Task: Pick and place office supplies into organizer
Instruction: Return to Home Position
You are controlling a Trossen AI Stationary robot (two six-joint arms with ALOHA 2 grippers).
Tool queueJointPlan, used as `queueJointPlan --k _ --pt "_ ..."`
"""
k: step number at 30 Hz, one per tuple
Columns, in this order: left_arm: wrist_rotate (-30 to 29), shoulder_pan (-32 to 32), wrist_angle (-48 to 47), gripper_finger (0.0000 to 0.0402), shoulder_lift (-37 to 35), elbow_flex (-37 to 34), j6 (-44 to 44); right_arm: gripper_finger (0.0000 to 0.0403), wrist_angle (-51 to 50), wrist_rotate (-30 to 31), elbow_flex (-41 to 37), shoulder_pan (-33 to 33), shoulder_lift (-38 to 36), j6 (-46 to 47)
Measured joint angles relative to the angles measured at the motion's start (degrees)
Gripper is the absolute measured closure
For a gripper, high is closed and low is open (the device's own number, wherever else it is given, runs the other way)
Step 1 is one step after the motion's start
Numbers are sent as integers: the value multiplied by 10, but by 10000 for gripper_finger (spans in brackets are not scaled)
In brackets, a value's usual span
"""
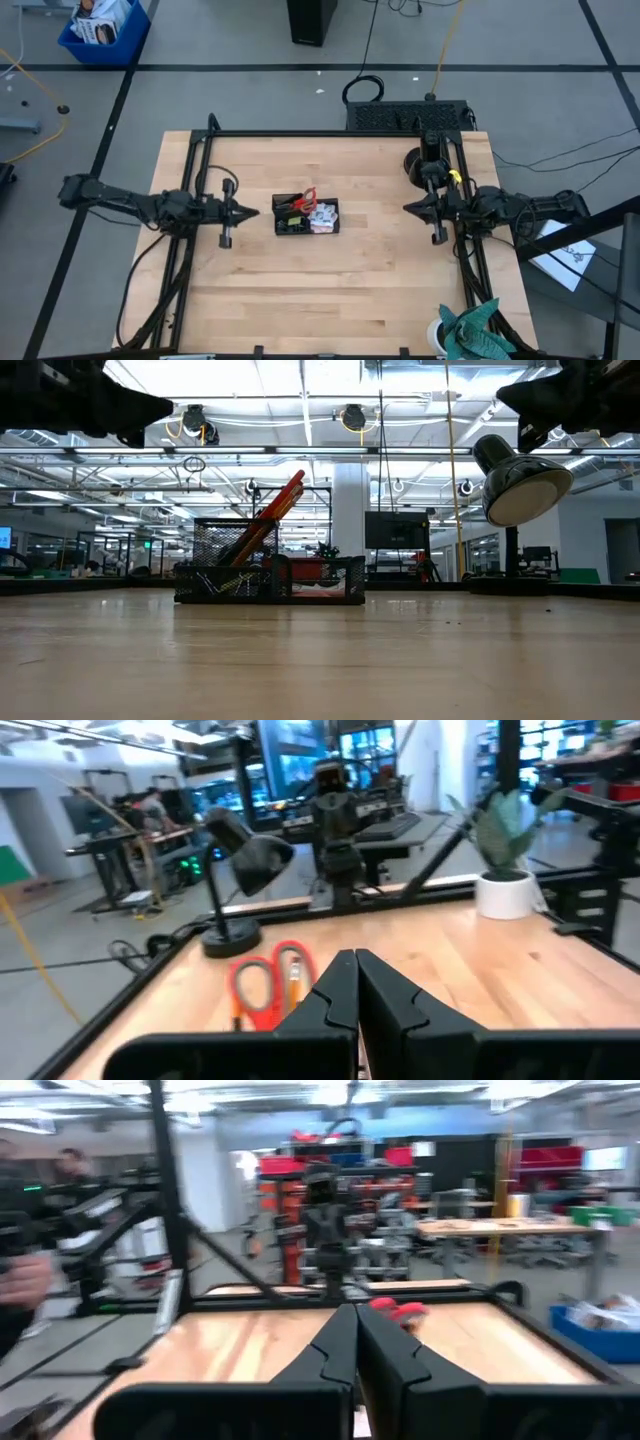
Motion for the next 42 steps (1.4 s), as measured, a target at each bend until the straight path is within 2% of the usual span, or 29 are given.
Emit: queueJointPlan --k 4,11,20,26,31,36,42 --pt "-2 15 -37 400 -37 0 1 403 -24 39 0 -7 -19 12" --pt "-9 3 -145 400 -123 0 0 403 -103 37 0 2 -66 24" --pt "-34 -25 -217 401 -199 0 9 403 -121 38 0 2 -112 -21" --pt "-49 -41 -265 401 -215 0 -1 403 -155 8 0 2 -112 -17" --pt "-50 -52 -267 401 -215 0 -6 403 -180 7 0 2 -112 8" --pt "-85 -54 -290 401 -215 0 -10 403 -184 9 0 1 -112 15" --pt "-80 -54 -280 401 -215 -23 -9 403 -185 11 0 1 -112 15"
